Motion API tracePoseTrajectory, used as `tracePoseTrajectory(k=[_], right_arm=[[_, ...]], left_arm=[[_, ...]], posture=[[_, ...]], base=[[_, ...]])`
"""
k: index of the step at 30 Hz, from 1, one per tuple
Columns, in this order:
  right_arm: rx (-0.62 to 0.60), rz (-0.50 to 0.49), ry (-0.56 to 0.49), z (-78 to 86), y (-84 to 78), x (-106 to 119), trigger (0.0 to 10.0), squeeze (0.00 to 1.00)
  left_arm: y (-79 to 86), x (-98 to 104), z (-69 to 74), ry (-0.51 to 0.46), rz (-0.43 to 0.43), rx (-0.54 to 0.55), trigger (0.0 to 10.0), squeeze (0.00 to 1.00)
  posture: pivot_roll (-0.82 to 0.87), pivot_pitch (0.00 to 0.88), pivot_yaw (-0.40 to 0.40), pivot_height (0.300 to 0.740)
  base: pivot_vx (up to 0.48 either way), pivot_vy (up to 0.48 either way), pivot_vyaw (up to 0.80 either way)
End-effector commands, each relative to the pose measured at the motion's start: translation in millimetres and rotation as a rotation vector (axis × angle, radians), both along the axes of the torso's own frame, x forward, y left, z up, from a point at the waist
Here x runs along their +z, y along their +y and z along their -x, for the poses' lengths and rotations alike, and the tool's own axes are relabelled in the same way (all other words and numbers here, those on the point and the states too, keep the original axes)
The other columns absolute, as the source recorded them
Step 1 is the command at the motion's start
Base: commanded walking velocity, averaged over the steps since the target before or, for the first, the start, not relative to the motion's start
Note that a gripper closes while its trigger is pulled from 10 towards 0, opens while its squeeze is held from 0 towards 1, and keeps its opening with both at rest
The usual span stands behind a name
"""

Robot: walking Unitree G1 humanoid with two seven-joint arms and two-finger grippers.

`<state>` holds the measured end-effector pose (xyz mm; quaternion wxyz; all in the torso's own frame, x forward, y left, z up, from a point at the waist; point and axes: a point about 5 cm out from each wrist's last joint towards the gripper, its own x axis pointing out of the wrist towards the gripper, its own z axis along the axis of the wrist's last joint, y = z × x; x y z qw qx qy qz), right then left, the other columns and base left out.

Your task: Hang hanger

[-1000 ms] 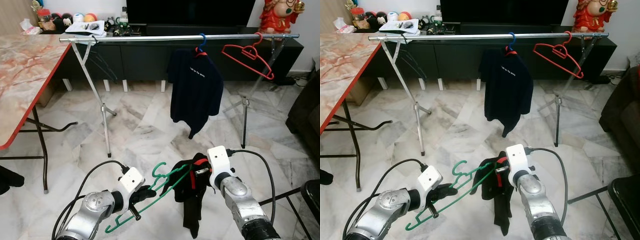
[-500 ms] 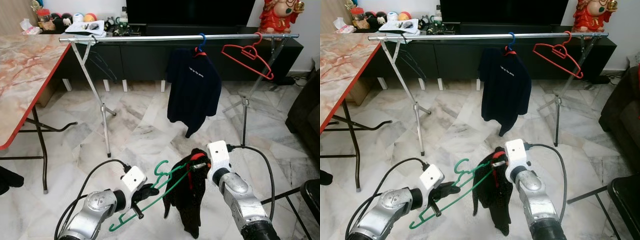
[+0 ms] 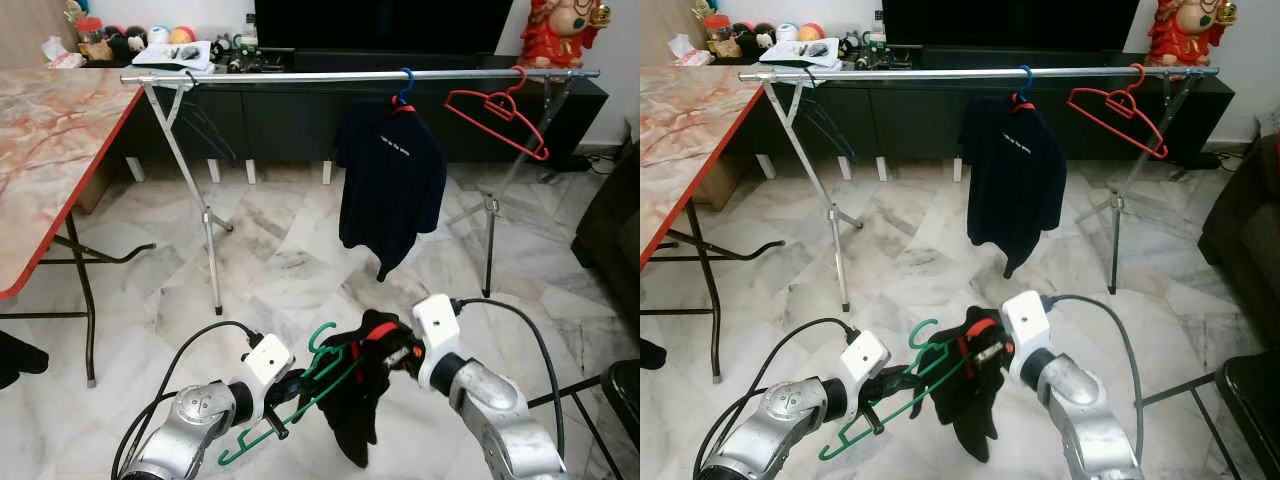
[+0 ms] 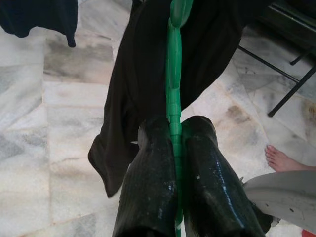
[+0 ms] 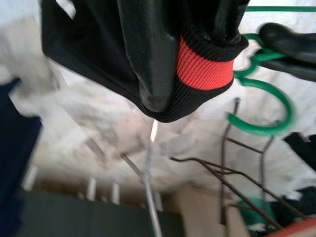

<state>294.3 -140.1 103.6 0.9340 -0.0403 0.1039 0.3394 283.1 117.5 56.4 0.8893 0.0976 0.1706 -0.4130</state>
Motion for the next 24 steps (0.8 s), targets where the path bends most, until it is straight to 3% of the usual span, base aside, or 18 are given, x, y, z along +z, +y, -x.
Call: tracePoseTrajectory(k=[1,5,11,14,15,16,18,19,21,24], right_arm=[[0.093,0.000,-0.086,2.6,2.5,19,10.0,0.00],[0.272,0.031,-0.122,17.4,3.2,25,10.0,0.00],[0.407,0.028,-0.145,28.4,1.9,35,10.0,0.00],[0.312,0.157,-0.173,16.5,-10.7,29,10.0,0.00],[0.124,0.263,-0.169,-2.8,-26.8,23,10.0,0.00],[0.012,0.322,-0.178,-12.8,-36.4,21,10.0,0.00],[-0.088,0.374,-0.191,-20.9,-45.2,21,10.0,0.00],[-0.211,0.348,-0.199,-29.2,-55.3,27,10.0,0.00],[-0.244,0.318,-0.218,-31.9,-56.3,32,10.0,0.00],[-0.138,0.253,-0.271,-29.2,-36.3,40,10.0,0.00]], left_arm=[[-1.2,1,-0.4,-0.010,-0.007,-0.015,10.0,0.00],[-2.8,2,-1.6,-0.013,-0.001,-0.015,10.0,0.00],[-2.6,2,-2.5,-0.015,0.006,-0.007,10.0,0.00],[-2.5,3,-3.2,-0.018,0.010,0.000,10.0,0.00],[-2.3,3,-3.5,-0.022,0.012,0.007,10.0,0.00],[-2.4,3,-3.6,-0.023,0.013,0.009,10.0,0.00],[-2.4,3,-3.6,-0.024,0.014,0.010,10.0,0.00],[-2.6,3,-3.7,-0.023,0.015,0.012,10.0,0.00],[-2.8,3,-3.8,-0.023,0.017,0.013,10.0,0.00],[-3.8,3,-3.8,-0.020,0.021,0.011,10.0,0.00]], posture=[[0.00,0.118,-0.025,0.740],[0.00,0.120,-0.023,0.740],[-0.01,0.125,-0.022,0.740],[-0.01,0.127,-0.022,0.740],[-0.01,0.130,-0.022,0.740],[-0.01,0.130,-0.022,0.740],[-0.01,0.130,-0.022,0.740],[-0.01,0.131,-0.022,0.740],[-0.01,0.132,-0.022,0.740],[-0.01,0.133,-0.024,0.740]], base=[[0.000,0.000,0.00],[0.000,0.000,0.00],[0.000,0.000,0.00],[0.000,0.000,0.00],[0.000,0.000,0.00],[0.000,0.000,0.00],[0.000,0.000,0.00],[0.000,0.000,0.00],[0.000,0.000,0.00],[0.000,0.000,0.00]])
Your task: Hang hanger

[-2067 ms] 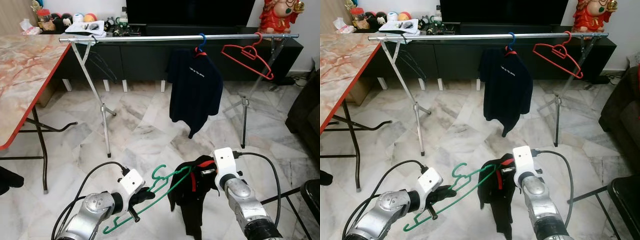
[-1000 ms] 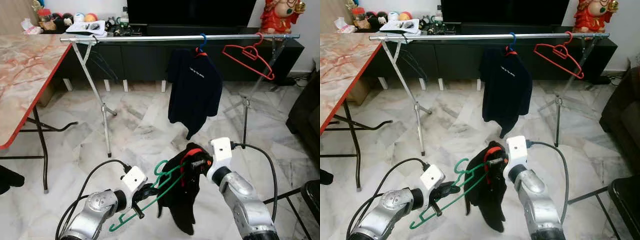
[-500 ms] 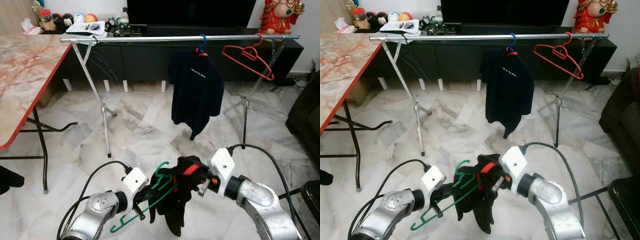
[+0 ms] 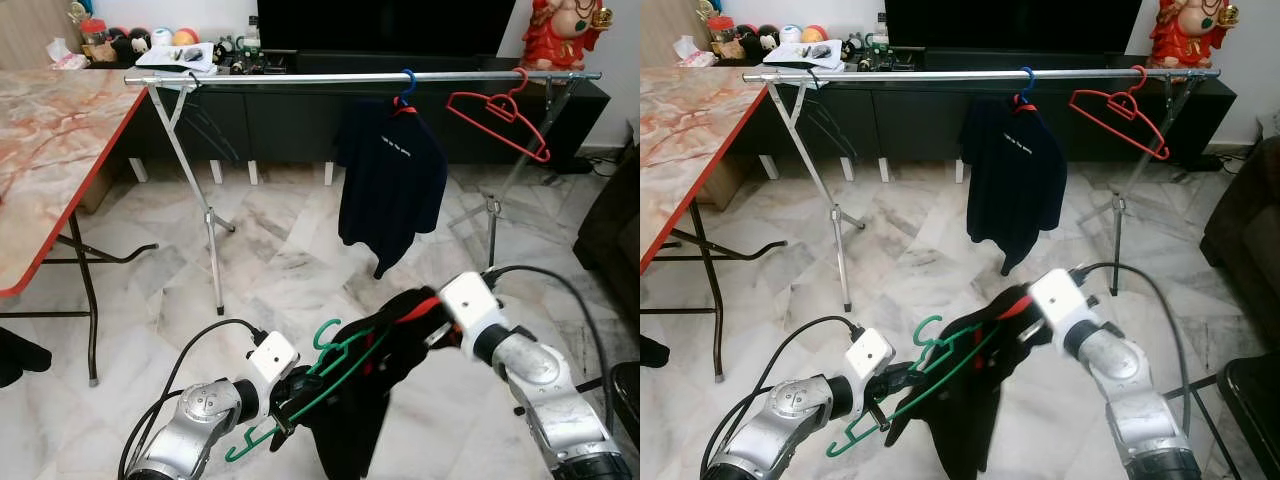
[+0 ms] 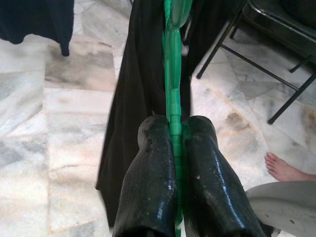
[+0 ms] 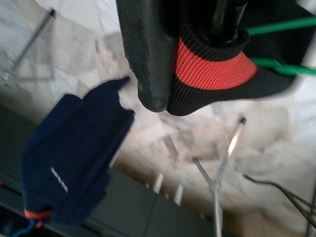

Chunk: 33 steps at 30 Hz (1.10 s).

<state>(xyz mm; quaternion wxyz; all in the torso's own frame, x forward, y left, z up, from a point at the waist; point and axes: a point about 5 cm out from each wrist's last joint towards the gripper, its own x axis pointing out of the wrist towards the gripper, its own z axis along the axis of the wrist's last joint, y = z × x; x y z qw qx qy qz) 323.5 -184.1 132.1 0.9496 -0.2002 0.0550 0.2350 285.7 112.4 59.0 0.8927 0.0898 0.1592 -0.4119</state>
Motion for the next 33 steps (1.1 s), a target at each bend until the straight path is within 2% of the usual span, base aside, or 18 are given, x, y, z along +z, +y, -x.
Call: tracePoseTrajectory(k=[1,6,10,12,17,18,20,21,25,26,27,29,33], right_arm=[[0.113,-0.049,-0.060,2.8,18.8,12,10.0,0.00],[0.365,-0.152,-0.053,19.2,48.4,15,10.0,0.00],[0.457,-0.163,-0.001,27.9,50.8,12,10.0,0.00],[0.465,-0.101,0.042,29.8,45.1,5,10.0,0.00],[0.443,-0.096,0.060,30.5,36.8,4,10.0,0.00],[0.414,-0.074,0.058,28.5,34.0,3,10.0,0.00],[0.253,0.008,0.073,16.1,21.4,-7,10.0,0.00],[0.216,0.024,0.072,13.3,18.4,-9,10.0,0.00],[0.086,-0.001,0.091,3.7,10.1,-13,10.0,0.00],[0.102,-0.011,0.095,4.1,12.8,-12,10.0,0.00],[0.173,-0.025,0.081,7.8,21.0,-9,10.0,0.00],[0.204,-0.032,0.074,9.6,24.4,-8,10.0,0.00],[0.352,-0.077,0.073,21.6,39.9,-3,10.0,0.00]], left_arm=[[0.7,0,-1.2,-0.003,0.000,0.005,10.0,0.00],[-1.0,0,-0.8,0.002,0.010,0.002,10.0,0.00],[-0.4,0,-1.0,0.001,0.015,0.010,10.0,0.00],[0.6,0,-1.8,-0.005,0.014,0.024,10.0,0.00],[1.1,1,-4.2,-0.020,0.008,0.045,10.0,0.00],[1.1,0,-4.6,-0.020,0.005,0.049,10.0,0.00],[1.0,-1,-3.7,-0.013,-0.009,0.038,10.0,0.00],[1.3,-2,-3.3,-0.012,-0.011,0.036,10.0,0.00],[5.4,-2,-2.0,-0.008,-0.016,0.037,10.0,0.00],[6.2,-2,-1.7,-0.007,-0.017,0.037,10.0,0.00],[6.6,-2,-1.8,-0.007,-0.017,0.038,10.0,0.00],[6.7,-2,-1.9,-0.007,-0.017,0.039,10.0,0.00],[5.3,-2,-3.1,-0.010,-0.014,0.039,10.0,0.00]], posture=[[-0.01,0.132,-0.025,0.740],[-0.01,0.132,-0.028,0.740],[-0.01,0.133,-0.030,0.740],[-0.01,0.134,-0.032,0.740],[-0.01,0.135,-0.030,0.740],[-0.02,0.135,-0.029,0.740],[-0.02,0.135,-0.028,0.740],[-0.02,0.135,-0.028,0.740],[-0.01,0.134,-0.028,0.740],[0.00,0.133,-0.028,0.740],[0.00,0.133,-0.028,0.740],[0.00,0.133,-0.028,0.740],[-0.01,0.130,-0.027,0.740]], base=[[0.000,0.000,0.00],[0.000,0.000,0.00],[0.000,0.000,0.00],[0.000,0.000,0.00],[0.000,0.000,0.00],[0.000,0.000,0.00],[0.000,0.000,0.00],[0.000,0.000,0.00],[0.000,0.000,0.00],[0.000,0.000,0.00],[0.000,0.000,0.00],[0.000,0.000,0.00],[0.000,0.000,0.00]])
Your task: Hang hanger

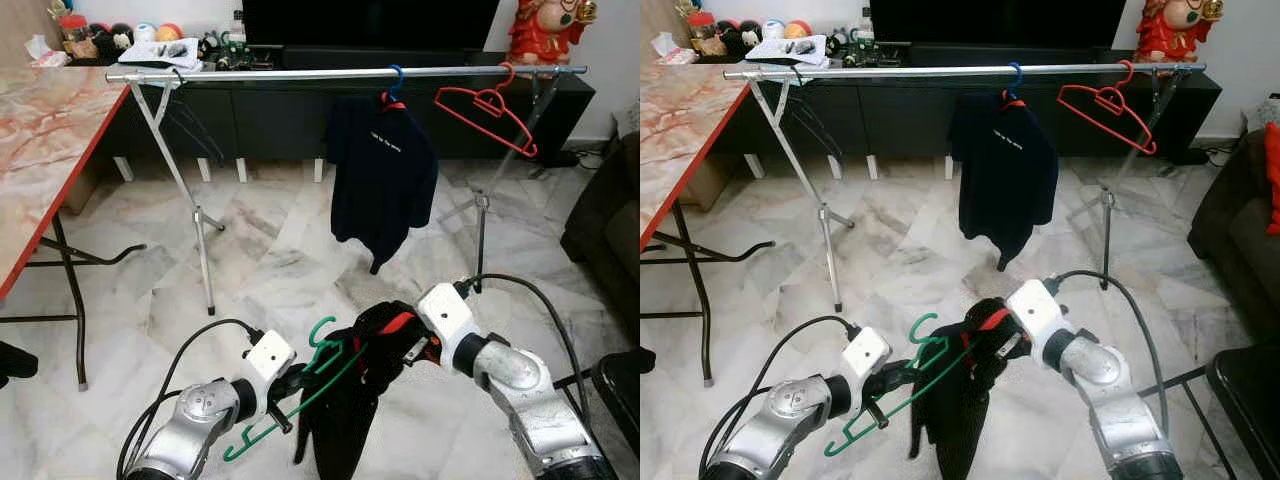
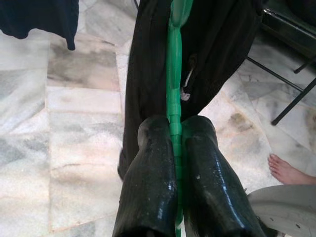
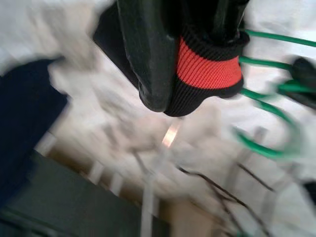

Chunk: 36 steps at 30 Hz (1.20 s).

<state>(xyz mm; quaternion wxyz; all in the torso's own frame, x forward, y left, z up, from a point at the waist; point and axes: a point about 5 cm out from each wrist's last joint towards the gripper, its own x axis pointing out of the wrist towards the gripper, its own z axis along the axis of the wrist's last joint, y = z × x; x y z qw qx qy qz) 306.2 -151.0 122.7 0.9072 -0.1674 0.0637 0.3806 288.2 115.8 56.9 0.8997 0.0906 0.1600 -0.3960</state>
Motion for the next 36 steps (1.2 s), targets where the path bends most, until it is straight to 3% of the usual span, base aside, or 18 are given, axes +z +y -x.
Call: tracePoseTrajectory(k=[1,6,12,18,27,31,36], right_arm=[[0.064,-0.025,-0.017,4.7,7.0,6,10.0,0.00],[0.231,-0.006,0.028,25.1,8.1,3,10.0,0.00],[0.131,0.064,0.077,19.1,-9.5,-8,10.0,0.00],[0.183,0.042,0.118,26.2,-7.0,-12,10.0,0.00],[0.172,0.055,0.081,14.5,-5.3,-5,10.0,0.00],[0.196,0.058,0.072,12.1,-3.7,0,10.0,0.00],[0.269,0.064,0.075,11.5,2.7,3,10.0,0.00]], left_arm=[[1.7,0,-0.7,-0.007,-0.008,0.005,10.0,0.00],[-0.2,1,-1.2,-0.009,0.004,0.005,10.0,0.00],[-0.6,5,-5.5,-0.030,0.040,0.037,10.0,0.00],[-2.4,11,-6.8,-0.025,0.106,0.038,10.0,0.00],[-6.6,17,6.8,-0.056,-0.068,-0.225,10.0,0.00],[-6.3,18,11.5,-0.046,-0.090,-0.272,10.0,0.00],[-16.4,27,10.2,-0.060,-0.036,-0.281,10.0,0.00]], posture=[[-0.01,0.130,-0.027,0.740],[-0.01,0.127,-0.025,0.740],[-0.01,0.125,-0.027,0.740],[-0.01,0.129,-0.029,0.740],[-0.02,0.146,-0.040,0.740],[-0.02,0.148,-0.050,0.740],[-0.02,0.147,-0.060,0.740]], base=[[0.000,0.000,0.00],[0.000,0.000,0.00],[0.000,0.000,0.00],[0.000,0.000,0.00],[0.000,0.000,0.00],[0.000,0.000,0.00],[0.000,0.000,0.00]])
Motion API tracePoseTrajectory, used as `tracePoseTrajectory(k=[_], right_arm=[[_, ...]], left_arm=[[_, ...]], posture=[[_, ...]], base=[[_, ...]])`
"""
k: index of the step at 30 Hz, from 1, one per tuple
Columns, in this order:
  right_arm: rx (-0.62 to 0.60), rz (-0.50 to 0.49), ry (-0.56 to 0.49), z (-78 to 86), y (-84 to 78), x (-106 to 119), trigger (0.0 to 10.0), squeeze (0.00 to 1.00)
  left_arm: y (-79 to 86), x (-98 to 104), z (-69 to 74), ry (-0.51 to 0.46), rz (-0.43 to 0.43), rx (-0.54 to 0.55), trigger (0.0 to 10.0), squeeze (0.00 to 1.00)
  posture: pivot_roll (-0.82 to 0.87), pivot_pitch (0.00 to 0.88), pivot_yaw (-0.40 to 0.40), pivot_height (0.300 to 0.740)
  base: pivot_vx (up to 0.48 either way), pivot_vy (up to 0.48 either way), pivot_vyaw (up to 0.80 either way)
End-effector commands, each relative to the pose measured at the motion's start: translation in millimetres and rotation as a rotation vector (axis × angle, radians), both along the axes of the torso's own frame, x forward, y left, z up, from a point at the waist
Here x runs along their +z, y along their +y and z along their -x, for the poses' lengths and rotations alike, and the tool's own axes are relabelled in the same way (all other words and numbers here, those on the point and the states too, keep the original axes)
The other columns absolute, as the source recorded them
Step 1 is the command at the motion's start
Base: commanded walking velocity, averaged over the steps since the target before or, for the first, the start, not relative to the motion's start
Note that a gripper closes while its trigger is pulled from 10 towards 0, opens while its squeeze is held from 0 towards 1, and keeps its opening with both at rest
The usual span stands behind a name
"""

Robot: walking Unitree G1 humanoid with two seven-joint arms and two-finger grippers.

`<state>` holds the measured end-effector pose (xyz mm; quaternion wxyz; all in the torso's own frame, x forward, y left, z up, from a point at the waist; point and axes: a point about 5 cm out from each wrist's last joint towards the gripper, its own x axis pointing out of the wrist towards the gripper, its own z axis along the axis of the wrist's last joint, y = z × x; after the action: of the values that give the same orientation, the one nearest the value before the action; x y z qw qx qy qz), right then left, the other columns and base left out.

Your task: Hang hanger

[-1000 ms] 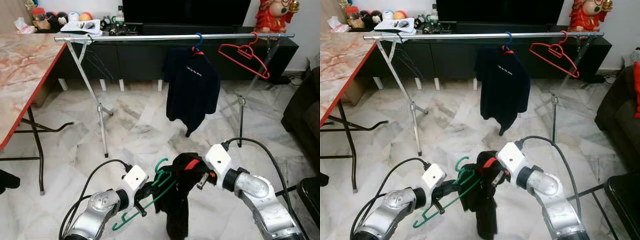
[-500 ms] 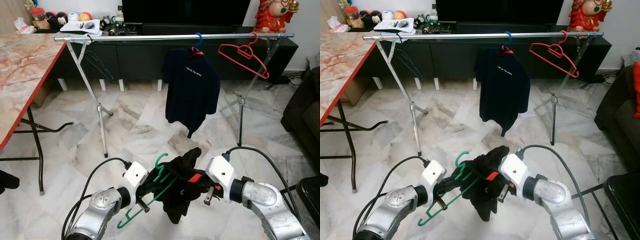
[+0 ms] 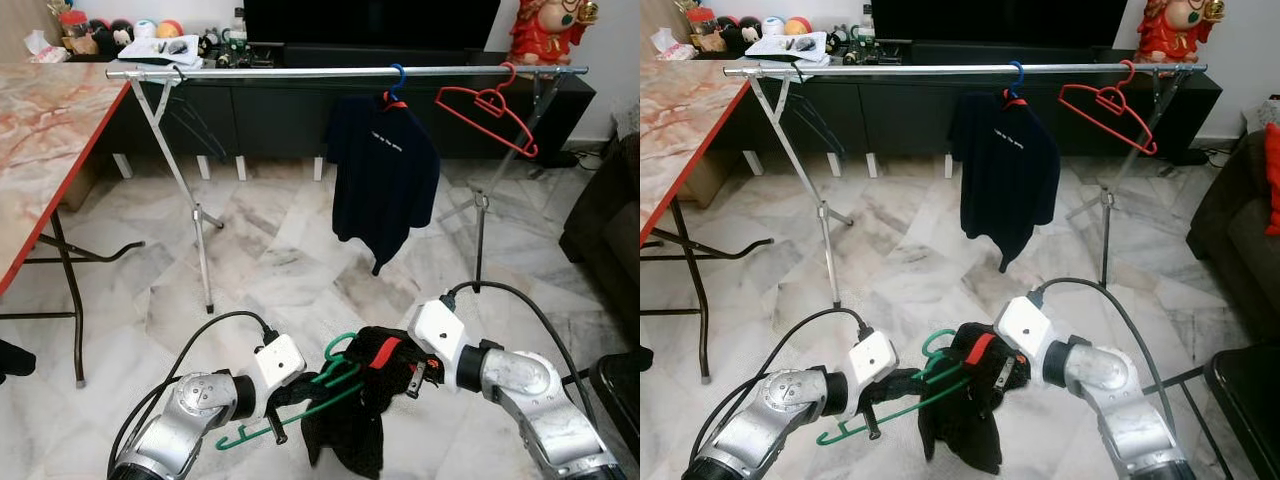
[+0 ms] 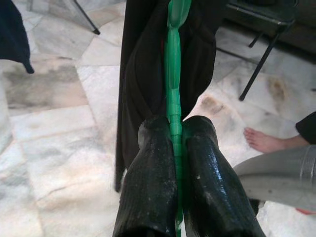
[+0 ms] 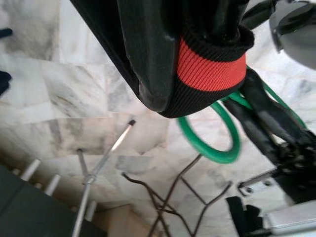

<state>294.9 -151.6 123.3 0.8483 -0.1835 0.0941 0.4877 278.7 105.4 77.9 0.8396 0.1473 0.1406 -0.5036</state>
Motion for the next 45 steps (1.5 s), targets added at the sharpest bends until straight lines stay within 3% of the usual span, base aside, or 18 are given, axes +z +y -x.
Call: tracePoseTrajectory(k=[1,8,16,17,18,19,20,32,37,45], right_arm=[[0.041,0.001,-0.011,0.1,3.6,3,10.0,0.00],[0.033,0.026,-0.006,1.1,-0.3,2,10.0,0.00],[-0.007,0.025,-0.013,-2.3,-2.0,1,10.0,0.00],[-0.009,0.024,-0.015,-2.8,-1.8,1,10.0,0.67],[-0.016,0.020,-0.019,-4.3,-1.6,2,10.0,0.89],[-0.018,0.019,-0.019,-4.8,-1.6,3,10.0,0.89],[-0.018,0.017,-0.020,-5.0,-1.4,3,10.0,1.00],[0.030,0.011,-0.015,-0.3,5.5,5,10.0,1.00],[0.021,0.119,0.009,1.5,-2.0,-3,10.0,1.00],[0.000,0.108,0.023,2.6,-5.7,-3,10.0,1.00]], left_arm=[[-6.2,6,0.4,-0.016,0.030,-0.017,10.0,0.00],[-5.4,9,-9.4,-0.032,0.122,0.111,10.0,0.00],[-7.2,11,-10.8,-0.028,0.150,0.134,10.0,0.00],[-7.8,11,-10.8,-0.027,0.153,0.135,10.0,0.00],[-9.2,11,-10.6,-0.026,0.161,0.134,10.0,0.00],[-9.7,11,-10.6,-0.026,0.163,0.134,10.0,0.00],[-10.2,11,-10.5,-0.025,0.165,0.134,10.0,0.00],[-11.6,10,-10.8,-0.022,0.176,0.147,10.0,0.00],[-11.5,10,-12.3,-0.021,0.174,0.155,10.0,0.00],[-9.9,7,-14.4,-0.027,0.162,0.186,10.0,0.00]], posture=[[-0.02,0.147,-0.060,0.740],[-0.03,0.150,-0.066,0.740],[-0.03,0.151,-0.067,0.740],[-0.03,0.151,-0.067,0.740],[-0.03,0.150,-0.068,0.740],[-0.03,0.150,-0.068,0.740],[-0.03,0.149,-0.068,0.740],[-0.03,0.149,-0.071,0.740],[-0.04,0.147,-0.069,0.740],[-0.04,0.142,-0.069,0.740]], base=[[0.000,0.000,0.00],[0.000,0.000,0.00],[0.000,0.000,0.00],[0.000,0.000,0.00],[0.000,0.000,0.00],[0.000,0.000,0.00],[0.000,0.000,0.00],[0.000,0.000,0.00],[0.000,0.000,0.00],[0.000,0.000,0.00]])
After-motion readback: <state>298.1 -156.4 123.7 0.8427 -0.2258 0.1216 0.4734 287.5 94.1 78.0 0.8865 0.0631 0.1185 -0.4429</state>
